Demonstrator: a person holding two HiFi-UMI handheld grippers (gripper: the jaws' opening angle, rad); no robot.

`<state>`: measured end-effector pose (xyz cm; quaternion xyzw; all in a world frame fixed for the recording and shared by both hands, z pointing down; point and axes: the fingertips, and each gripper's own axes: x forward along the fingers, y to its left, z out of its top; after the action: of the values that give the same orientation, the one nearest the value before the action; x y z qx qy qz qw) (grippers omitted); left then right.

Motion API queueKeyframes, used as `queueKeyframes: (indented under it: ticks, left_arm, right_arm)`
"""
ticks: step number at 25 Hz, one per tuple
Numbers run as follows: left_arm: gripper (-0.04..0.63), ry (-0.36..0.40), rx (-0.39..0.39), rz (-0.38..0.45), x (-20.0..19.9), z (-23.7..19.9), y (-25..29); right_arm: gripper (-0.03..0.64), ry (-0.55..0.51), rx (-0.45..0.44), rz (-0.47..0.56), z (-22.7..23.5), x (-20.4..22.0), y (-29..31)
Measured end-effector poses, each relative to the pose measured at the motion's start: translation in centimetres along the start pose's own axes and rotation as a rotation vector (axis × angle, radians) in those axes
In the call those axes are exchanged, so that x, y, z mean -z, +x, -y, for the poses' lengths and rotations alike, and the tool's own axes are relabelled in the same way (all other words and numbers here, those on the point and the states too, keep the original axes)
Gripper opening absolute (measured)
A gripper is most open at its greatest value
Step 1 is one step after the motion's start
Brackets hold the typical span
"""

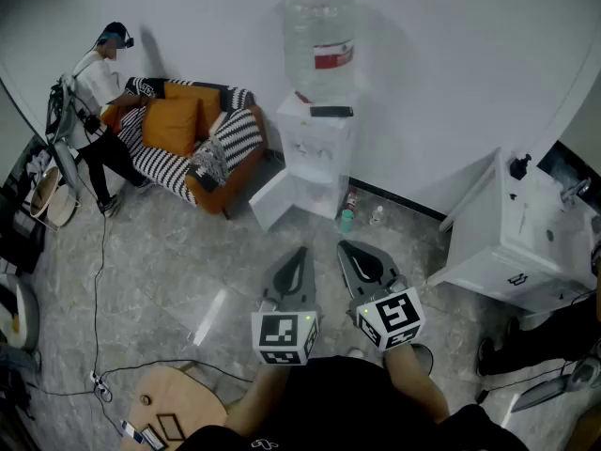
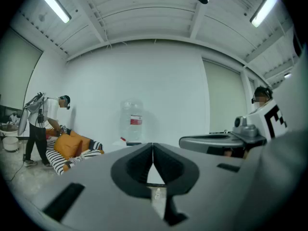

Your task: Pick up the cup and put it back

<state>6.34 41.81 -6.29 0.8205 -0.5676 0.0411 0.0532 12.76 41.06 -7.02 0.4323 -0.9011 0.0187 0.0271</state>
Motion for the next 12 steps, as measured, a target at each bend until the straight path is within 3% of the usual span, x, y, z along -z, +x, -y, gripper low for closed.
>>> queueKeyframes:
  ticks: [12]
  left_arm:
    - [0.012, 0.013, -0.01, -0.026, 0.9, 3.7, 2.2]
  right_arm:
    - [0.011, 0.047, 0.026, 0.022, 5.0, 1.0, -2.1]
